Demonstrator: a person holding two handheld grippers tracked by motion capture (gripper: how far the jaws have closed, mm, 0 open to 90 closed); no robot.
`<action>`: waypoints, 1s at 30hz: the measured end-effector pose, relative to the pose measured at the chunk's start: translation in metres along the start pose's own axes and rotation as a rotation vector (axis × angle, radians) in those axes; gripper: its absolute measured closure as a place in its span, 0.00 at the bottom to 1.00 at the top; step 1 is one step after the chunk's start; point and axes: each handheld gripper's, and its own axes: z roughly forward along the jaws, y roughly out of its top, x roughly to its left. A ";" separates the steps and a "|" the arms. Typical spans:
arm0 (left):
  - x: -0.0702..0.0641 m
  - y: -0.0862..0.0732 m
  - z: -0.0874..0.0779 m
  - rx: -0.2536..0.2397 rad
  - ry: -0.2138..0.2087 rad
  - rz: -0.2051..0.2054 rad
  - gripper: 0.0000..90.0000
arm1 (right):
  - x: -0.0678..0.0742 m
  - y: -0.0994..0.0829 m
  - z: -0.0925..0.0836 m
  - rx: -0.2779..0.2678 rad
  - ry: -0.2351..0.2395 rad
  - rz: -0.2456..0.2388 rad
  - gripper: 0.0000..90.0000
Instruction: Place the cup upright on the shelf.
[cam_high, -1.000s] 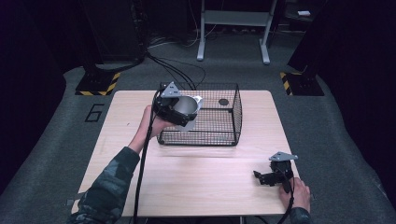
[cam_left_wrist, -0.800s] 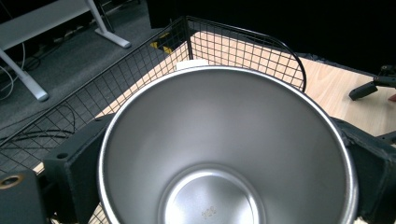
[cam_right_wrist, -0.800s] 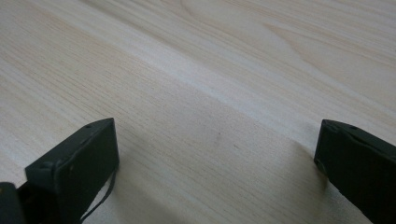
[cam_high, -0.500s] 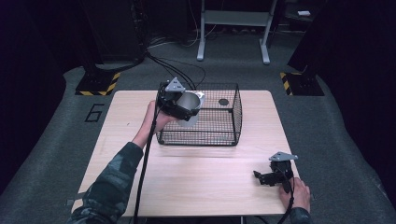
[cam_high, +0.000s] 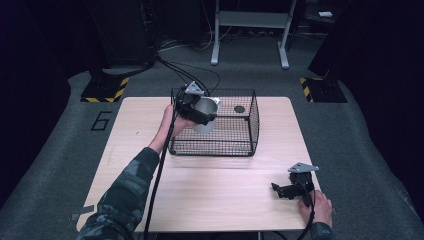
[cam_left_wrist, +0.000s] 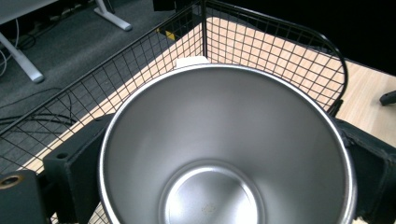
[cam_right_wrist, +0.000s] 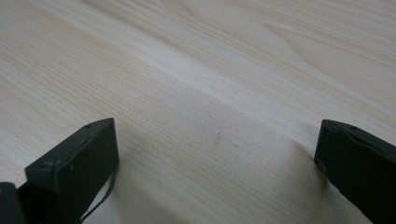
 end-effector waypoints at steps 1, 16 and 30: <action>0.000 0.000 0.000 0.000 0.000 0.000 0.06 | 0.000 0.000 0.000 0.000 0.000 0.000 0.00; 0.004 -0.005 0.030 0.057 -0.009 -0.004 0.06 | 0.000 0.000 0.000 0.003 0.004 -0.008 0.00; 0.007 -0.011 0.053 0.110 -0.018 0.000 0.06 | 0.000 0.000 0.000 0.004 0.004 -0.007 0.00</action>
